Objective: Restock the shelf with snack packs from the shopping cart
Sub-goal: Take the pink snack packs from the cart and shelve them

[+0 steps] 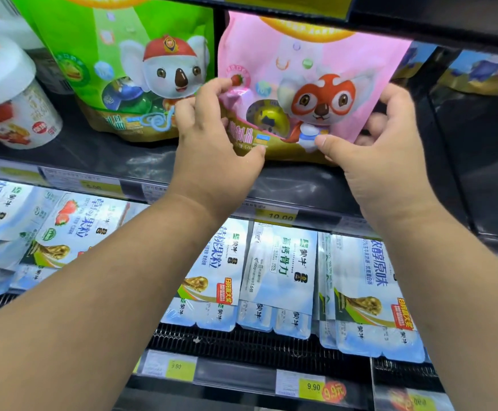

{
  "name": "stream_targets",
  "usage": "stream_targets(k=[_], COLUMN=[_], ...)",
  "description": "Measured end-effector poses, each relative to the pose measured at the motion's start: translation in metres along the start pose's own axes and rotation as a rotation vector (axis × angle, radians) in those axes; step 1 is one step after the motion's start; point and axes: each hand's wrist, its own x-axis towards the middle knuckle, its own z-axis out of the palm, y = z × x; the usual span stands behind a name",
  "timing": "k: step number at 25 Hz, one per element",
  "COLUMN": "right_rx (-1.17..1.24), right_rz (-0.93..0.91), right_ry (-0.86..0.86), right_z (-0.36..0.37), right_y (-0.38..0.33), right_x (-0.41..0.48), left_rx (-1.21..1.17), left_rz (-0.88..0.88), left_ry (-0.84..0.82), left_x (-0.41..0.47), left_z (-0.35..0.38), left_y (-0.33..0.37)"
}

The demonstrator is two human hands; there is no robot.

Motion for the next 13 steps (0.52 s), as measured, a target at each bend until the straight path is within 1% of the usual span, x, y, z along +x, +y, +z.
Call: stream_targets(k=[4, 7, 13], right_rx=[-0.08, -0.103, -0.102], right_rz=[0.033, 0.053, 0.039], right_ry=[0.072, 0.128, 0.141], right_z=[0.005, 0.011, 0.018], right_y=[0.012, 0.016, 0.017], right_x=[-0.004, 0.003, 0.024], left_rx=[-0.007, 0.03, 0.044], left_rz=[-0.057, -0.072, -0.118], left_ry=[0.008, 0.035, -0.001], left_x=[0.005, 0.013, 0.025], left_z=[0.004, 0.01, 0.02], left_y=[-0.003, -0.002, 0.002])
